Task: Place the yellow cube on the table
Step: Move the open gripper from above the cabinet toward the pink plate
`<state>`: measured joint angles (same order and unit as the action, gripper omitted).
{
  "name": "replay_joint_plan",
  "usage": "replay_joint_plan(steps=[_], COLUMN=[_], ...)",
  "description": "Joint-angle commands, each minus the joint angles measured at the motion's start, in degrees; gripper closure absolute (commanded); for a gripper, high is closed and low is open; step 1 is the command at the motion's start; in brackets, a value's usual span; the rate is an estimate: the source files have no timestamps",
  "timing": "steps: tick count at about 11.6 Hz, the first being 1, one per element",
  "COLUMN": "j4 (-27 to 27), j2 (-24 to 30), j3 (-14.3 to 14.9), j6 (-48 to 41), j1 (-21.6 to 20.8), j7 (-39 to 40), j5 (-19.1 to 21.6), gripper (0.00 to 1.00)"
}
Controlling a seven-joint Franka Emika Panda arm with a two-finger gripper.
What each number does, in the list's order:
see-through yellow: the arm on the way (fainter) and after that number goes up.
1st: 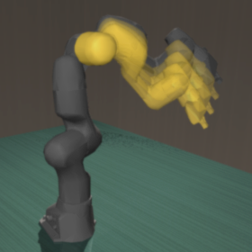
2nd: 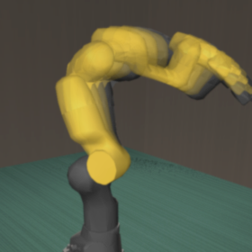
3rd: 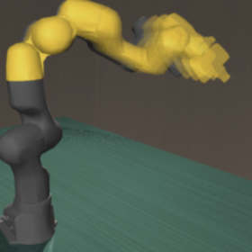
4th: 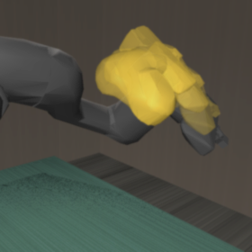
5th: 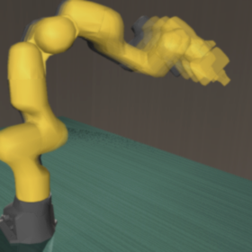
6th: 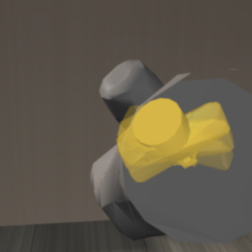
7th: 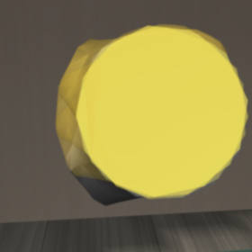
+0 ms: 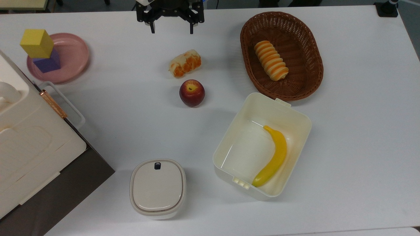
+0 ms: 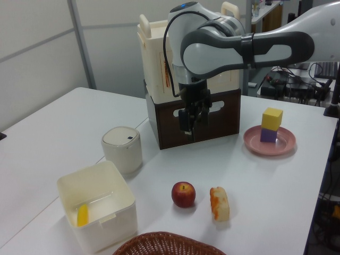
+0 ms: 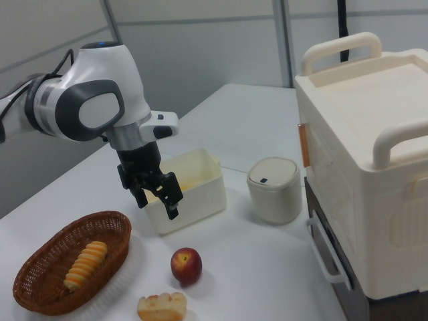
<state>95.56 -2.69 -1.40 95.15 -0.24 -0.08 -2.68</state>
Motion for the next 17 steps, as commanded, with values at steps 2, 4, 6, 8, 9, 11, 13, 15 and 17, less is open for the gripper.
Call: replay_joint_plan(steps=[2,4,6,8,9,11,13,15,17], j4=[1.5,1.5,1.5,1.5,1.5,1.2,0.9,0.9,1.1], j2=[0.7,0.6,0.6,0.6,0.8,1.4,1.6,1.8,1.5], j3=[0.3,0.3,0.3,0.3,0.3,0.5,0.9,0.9,1.0], j6=[1.6,1.6,1.6,1.5,1.5,1.3,1.1,1.1,1.2], j1=[-0.5,-0.5,-0.4,0.1,0.6,4.8,10.8,17.3,23.4], j7=[1.5,1.6,1.6,1.6,1.6,4.8,10.6,17.7,25.9], j5=[-0.3,-0.3,-0.3,-0.3,-0.5,-0.6,-0.6,-0.7,-1.4], gripper=[0.0,0.0,0.0,0.0,0.0,0.0,0.0,0.0,0.0])
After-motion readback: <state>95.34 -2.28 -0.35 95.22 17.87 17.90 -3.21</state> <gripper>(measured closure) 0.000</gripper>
